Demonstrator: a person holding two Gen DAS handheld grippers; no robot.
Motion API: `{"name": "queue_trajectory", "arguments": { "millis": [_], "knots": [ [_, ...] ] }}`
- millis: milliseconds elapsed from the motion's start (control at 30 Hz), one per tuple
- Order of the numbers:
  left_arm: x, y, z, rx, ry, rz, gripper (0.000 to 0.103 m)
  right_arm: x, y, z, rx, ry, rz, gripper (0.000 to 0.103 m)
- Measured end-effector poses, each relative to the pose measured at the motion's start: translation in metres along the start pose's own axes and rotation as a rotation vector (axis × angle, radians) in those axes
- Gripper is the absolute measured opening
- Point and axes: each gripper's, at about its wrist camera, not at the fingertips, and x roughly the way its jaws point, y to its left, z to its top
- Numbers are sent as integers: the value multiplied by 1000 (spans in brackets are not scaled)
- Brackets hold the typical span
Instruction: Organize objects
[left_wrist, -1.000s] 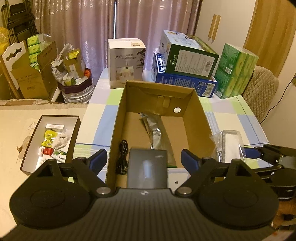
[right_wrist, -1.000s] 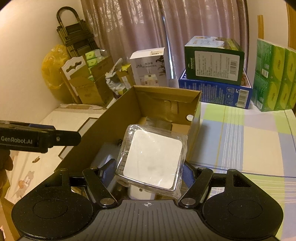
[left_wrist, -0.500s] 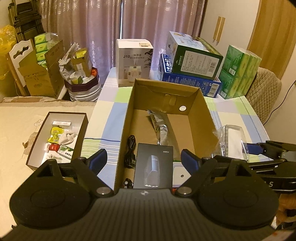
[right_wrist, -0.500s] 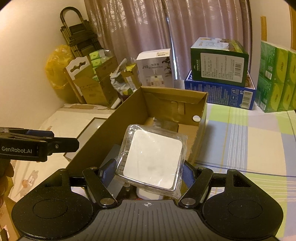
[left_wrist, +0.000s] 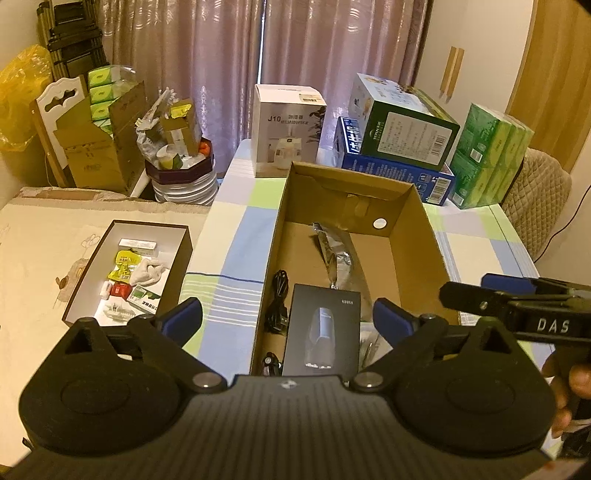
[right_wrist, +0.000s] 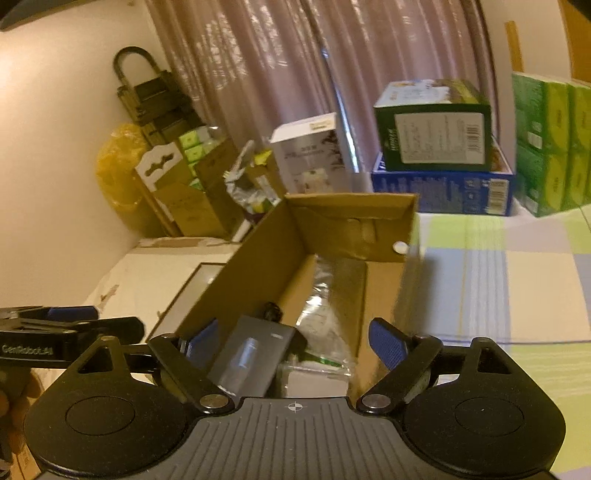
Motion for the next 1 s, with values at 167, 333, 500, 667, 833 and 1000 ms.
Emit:
{"name": "queue_trajectory", "arguments": {
  "millis": [167,333,500,667,833,1000],
  "knots": [
    [-5,-2,-10,-2,-3,2,102,-11,-4,-8,7,21,-23,85],
    [-16,-6,-20,10,-6,10,102,-27,-4,-16,11,34,-47,85],
    [-35,-17,-33,38,-33,11,102,-45,0,-21,8,39,-65,85],
    [-53,-28,-43,53,-53,5,102,-66,6,-31,-9,42,-100,85],
    [-70,-37,-53,49,-53,12,102,-84,8,-44,5,53,-129,85],
    [-83,-46,-63,50,-30,4,102,-100,8,-59,13,76,-141,85]
  ]
}}
